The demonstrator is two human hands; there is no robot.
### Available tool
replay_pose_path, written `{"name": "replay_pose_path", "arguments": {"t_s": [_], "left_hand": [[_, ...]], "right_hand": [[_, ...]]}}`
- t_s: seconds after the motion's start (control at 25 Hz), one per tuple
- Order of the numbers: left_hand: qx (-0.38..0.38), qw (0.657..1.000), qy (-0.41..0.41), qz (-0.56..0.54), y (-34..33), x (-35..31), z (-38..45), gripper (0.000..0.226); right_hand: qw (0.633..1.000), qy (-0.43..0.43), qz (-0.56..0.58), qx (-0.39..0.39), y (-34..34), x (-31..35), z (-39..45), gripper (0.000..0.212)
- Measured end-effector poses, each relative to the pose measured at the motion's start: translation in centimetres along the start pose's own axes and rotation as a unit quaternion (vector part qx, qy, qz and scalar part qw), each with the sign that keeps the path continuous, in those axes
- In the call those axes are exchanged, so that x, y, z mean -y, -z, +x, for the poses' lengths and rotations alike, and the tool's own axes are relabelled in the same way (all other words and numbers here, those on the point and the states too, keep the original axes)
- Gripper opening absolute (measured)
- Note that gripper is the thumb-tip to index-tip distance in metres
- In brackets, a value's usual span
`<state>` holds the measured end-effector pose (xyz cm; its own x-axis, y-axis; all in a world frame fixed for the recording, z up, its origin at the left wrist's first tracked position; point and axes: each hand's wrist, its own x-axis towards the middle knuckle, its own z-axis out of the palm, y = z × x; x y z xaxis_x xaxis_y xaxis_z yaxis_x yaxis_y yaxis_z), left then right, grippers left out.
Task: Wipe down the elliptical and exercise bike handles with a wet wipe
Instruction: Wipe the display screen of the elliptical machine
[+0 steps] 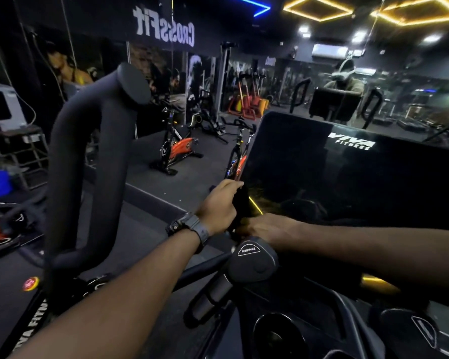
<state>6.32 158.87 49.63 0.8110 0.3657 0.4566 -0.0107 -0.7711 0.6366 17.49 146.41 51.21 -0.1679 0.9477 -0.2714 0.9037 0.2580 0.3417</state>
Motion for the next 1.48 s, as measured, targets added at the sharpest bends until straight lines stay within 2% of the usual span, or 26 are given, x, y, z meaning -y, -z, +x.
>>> {"name": "replay_pose_path", "arguments": {"t_s": [0.08,0.2,0.28,0.36,0.44,0.48,0.56,0.6,0.64,0.72,0.76,0.8,0.84,0.88,0.92,1.0,1.04,1.12,1.16,1.2,1.24,1.28,1.32,1.4,1.44,1.48], "left_hand": [[-0.031,0.998,0.031,-0.036,-0.2,-0.4,0.0,0.040],[-0.071,0.988,0.102,-0.091,-0.3,-1.2,0.1,0.036],[-0.081,0.974,0.153,-0.147,-0.5,-1.4,0.2,0.039],[-0.095,0.952,0.185,-0.226,-0.2,-1.8,0.7,0.048],[-0.114,0.919,0.211,-0.311,0.3,-2.3,1.4,0.049],[-0.120,0.908,0.223,-0.334,0.5,-2.6,1.7,0.048],[-0.106,0.908,0.234,-0.332,0.6,-2.9,1.7,0.058],[-0.098,0.908,0.241,-0.328,0.6,-2.9,1.5,0.065],[-0.096,0.907,0.251,-0.325,0.5,-2.8,1.3,0.071],[-0.097,0.906,0.263,-0.317,0.7,-2.8,0.7,0.073],[-0.090,0.907,0.263,-0.316,0.8,-2.7,0.6,0.068],[-0.080,0.907,0.261,-0.320,0.7,-2.6,0.5,0.061],[-0.070,0.908,0.258,-0.322,0.5,-2.7,0.6,0.058],[-0.065,0.907,0.259,-0.324,0.3,-2.9,0.6,0.058],[-0.065,0.908,0.263,-0.321,0.1,-3.2,0.5,0.062],[-0.071,0.907,0.267,-0.319,-0.1,-3.3,0.7,0.085],[-0.070,0.905,0.270,-0.320,-0.2,-3.2,0.8,0.100],[-0.070,0.901,0.276,-0.326,-0.2,-2.7,1.0,0.109],[-0.073,0.899,0.277,-0.331,-0.2,-2.5,1.1,0.103],[-0.072,0.898,0.277,-0.335,-0.1,-2.6,1.1,0.098],[-0.075,0.896,0.274,-0.341,0.2,-2.9,0.9,0.094],[-0.078,0.895,0.271,-0.344,0.2,-2.9,0.9,0.090],[-0.080,0.895,0.272,-0.344,0.2,-2.9,1.1,0.090],[-0.077,0.893,0.272,-0.349,0.2,-3.2,1.5,0.086],[-0.072,0.894,0.264,-0.356,0.3,-3.5,1.8,0.081],[-0.068,0.894,0.260,-0.359,0.5,-3.9,2.0,0.078]], "right_hand": [[0.998,0.019,0.014,-0.050,1.0,1.0,0.2,0.007],[0.991,0.029,-0.005,-0.129,2.3,1.3,2.0,0.015],[0.987,-0.014,-0.015,-0.161,2.7,0.0,2.2,0.018],[0.964,-0.140,-0.020,-0.226,4.3,-2.7,1.7,0.030],[0.947,-0.175,0.017,-0.268,3.8,-2.2,1.5,0.030],[0.956,-0.115,0.019,-0.268,2.4,-1.2,1.7,0.025],[0.989,0.004,-0.003,-0.146,0.6,1.1,2.4,0.013],[0.990,0.025,-0.047,-0.128,0.9,0.5,1.8,0.013],[0.993,-0.003,-0.078,-0.085,2.5,-1.2,1.1,0.017],[0.964,-0.140,-0.086,-0.210,5.5,-5.2,0.4,0.026],[0.949,-0.192,-0.078,-0.236,5.7,-5.7,0.2,0.029],[0.943,-0.196,-0.071,-0.261,4.8,-5.3,0.1,0.030],[0.955,-0.131,-0.060,-0.258,3.6,-3.5,0.3,0.032],[0.977,-0.057,-0.077,-0.189,1.9,-1.3,1.1,0.037],[0.987,-0.035,-0.085,-0.133,1.3,-0.7,1.1,0.038],[0.984,-0.099,-0.040,-0.139,4.1,-3.2,-0.7,0.028],[0.956,-0.162,-0.030,-0.244,5.1,-5.8,-1.4,0.021],[0.919,-0.245,-0.030,-0.308,5.9,-6.8,-1.9,0.025],[0.933,-0.209,-0.034,-0.292,5.0,-5.9,-1.6,0.031],[0.967,-0.108,-0.041,-0.226,2.9,-3.8,-0.6,0.036],[0.982,-0.027,-0.106,-0.155,1.5,-2.5,0.5,0.038],[0.983,0.002,-0.151,-0.101,1.9,-2.8,0.3,0.036],[0.980,-0.009,-0.156,-0.119,3.5,-4.5,-0.6,0.030],[0.939,-0.182,-0.107,-0.272,7.1,-8.8,-1.9,0.031],[0.922,-0.256,-0.070,-0.283,7.7,-9.3,-2.1,0.034],[0.918,-0.249,-0.062,-0.302,7.3,-8.7,-2.0,0.034]]}}
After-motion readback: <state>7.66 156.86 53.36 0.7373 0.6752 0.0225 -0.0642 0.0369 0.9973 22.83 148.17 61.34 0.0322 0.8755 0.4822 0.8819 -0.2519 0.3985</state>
